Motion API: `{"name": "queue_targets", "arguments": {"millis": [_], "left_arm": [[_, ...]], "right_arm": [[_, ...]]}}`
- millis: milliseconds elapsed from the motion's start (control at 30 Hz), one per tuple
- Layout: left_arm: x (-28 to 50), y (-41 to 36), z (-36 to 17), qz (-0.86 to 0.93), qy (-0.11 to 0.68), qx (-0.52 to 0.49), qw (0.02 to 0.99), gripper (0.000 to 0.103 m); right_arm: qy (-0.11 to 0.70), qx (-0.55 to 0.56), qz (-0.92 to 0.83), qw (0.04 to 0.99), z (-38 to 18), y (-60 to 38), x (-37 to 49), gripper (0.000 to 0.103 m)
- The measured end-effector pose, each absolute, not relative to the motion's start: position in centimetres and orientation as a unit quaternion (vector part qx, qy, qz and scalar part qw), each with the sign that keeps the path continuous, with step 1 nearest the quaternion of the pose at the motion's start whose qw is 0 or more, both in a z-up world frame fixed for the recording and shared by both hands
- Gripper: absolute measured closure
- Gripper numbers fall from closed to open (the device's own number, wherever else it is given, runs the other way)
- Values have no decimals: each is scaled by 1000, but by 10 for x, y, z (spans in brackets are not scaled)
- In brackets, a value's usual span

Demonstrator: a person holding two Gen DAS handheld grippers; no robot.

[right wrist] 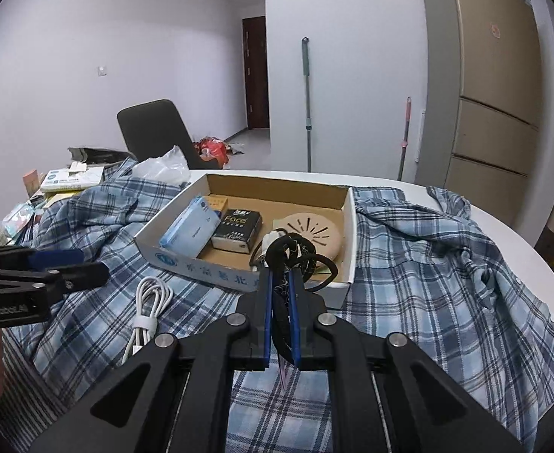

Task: Organize soft objects
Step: 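Grasp the white USB cable with the left gripper while the right lifts the black cable, then lower both cables into the box and open both grippers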

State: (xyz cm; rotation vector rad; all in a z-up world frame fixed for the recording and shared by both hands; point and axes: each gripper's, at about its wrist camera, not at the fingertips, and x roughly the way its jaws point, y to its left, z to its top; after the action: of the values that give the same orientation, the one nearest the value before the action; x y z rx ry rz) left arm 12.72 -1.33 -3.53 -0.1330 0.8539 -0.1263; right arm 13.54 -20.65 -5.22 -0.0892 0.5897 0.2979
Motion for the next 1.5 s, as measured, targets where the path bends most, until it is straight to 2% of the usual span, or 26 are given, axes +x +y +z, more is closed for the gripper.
{"name": "queue_targets", "arguments": {"millis": [33,367,700,733,933,1200,1367,1500], "left_arm": [[129,-17,-39,-65,428,-69,899,62],[156,-44,-74,-71,522,-80,846,63],[165,-47,-85,-48,528,-68,845,66],[165,-48,-87,-45,525,-61,848,75],[164,-47,-85,-56,508,-53,858,81],[140,-44,-41,-62,437,-8,897,81],[129,-41,-5,-68,395,-11,916,81],[135,-45,23,-76,361,-4,930,81]], "right_arm": [[291,-45,146,945,-53,-206,136,96],[297,-26,148,943,-52,-214,136,96],[297,-24,152,942,-51,-215,135,96],[297,-24,153,942,-50,-215,135,96],[300,-22,155,941,-50,-214,135,96],[287,-12,168,943,-46,-217,132,96],[242,1,180,953,-30,-221,122,96],[243,-2,177,954,-12,-218,126,96]]}}
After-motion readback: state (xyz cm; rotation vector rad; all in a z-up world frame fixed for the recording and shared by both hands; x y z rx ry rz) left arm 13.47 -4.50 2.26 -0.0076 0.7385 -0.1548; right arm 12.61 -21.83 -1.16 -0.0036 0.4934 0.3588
